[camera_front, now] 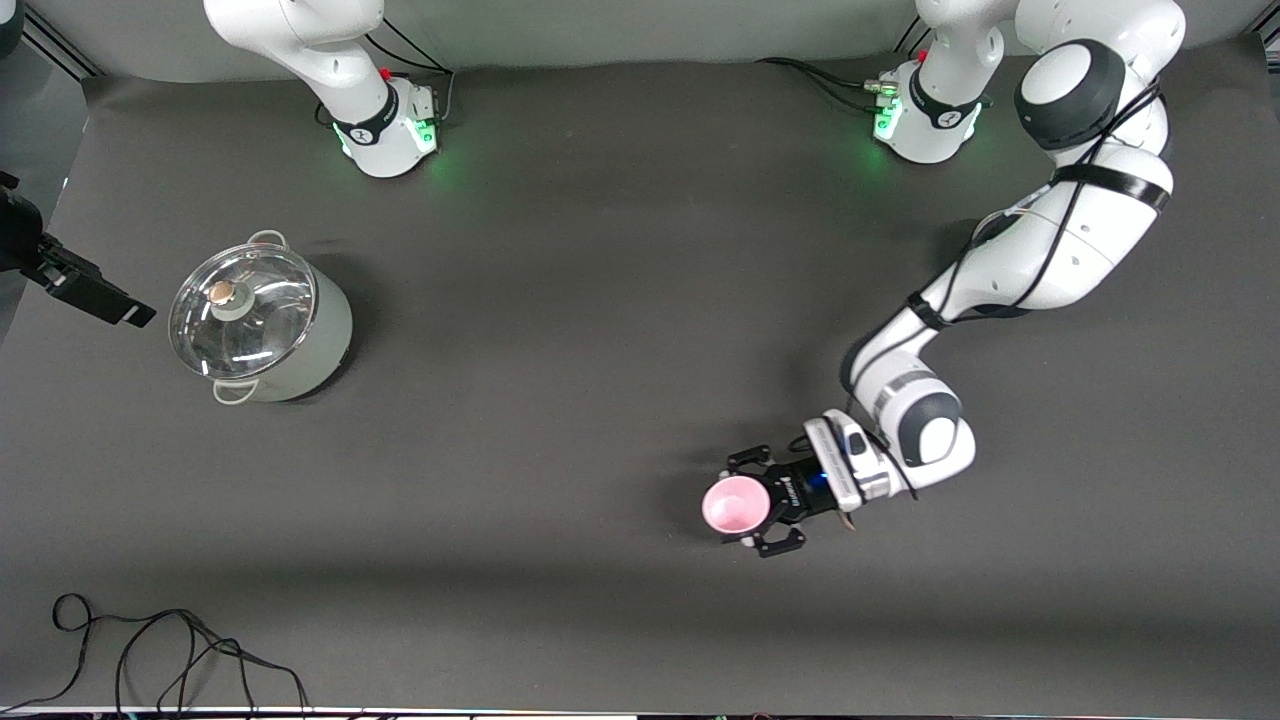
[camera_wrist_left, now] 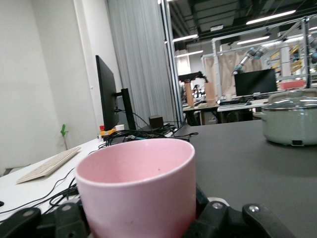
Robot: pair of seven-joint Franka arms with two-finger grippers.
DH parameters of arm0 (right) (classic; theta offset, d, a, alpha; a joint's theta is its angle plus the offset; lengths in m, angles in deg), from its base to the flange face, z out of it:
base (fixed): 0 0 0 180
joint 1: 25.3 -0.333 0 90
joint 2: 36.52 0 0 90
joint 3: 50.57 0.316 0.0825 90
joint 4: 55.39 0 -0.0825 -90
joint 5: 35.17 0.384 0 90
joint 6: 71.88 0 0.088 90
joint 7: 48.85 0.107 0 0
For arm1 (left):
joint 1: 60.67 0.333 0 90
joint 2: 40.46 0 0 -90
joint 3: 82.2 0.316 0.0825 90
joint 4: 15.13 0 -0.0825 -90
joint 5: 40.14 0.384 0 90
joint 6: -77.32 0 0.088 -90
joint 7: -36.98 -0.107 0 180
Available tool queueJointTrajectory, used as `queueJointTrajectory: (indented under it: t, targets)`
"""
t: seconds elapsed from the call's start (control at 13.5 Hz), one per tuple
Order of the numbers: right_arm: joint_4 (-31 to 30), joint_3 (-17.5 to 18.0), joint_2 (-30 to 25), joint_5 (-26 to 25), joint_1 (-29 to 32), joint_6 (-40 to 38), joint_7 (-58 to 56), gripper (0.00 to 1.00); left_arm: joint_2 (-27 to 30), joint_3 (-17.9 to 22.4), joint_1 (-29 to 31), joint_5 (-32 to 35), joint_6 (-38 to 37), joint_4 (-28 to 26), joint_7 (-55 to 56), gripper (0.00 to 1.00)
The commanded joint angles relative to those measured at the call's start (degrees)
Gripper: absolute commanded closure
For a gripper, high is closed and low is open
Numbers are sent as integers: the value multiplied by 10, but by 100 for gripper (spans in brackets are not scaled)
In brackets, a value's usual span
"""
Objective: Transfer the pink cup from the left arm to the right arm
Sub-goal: 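Carry the pink cup with the left gripper toward the glass pot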
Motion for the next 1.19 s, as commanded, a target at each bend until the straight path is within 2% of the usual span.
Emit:
queueJointTrajectory:
  t: [0.0, 0.22, 0.37, 0.74, 1.11]
  targets:
    - [2, -4, 0, -1, -8, -8, -10, 0, 9, -66, -16, -29, 104, 6, -6, 100]
    - [2, -4, 0, -1, -8, -8, -10, 0, 12, -139, -51, -36, 230, 43, -3, 100]
    - [2, -4, 2, -1, -8, -8, -10, 0, 17, -166, -100, -37, 302, 94, 23, 100]
    - [2, -3, 7, 0, -9, -7, -7, 0, 26, -161, -279, -37, 457, 271, 88, 100]
    - [15, -3, 19, 2, -13, -7, -4, 0, 29, -159, -381, -33, 519, 340, 105, 100]
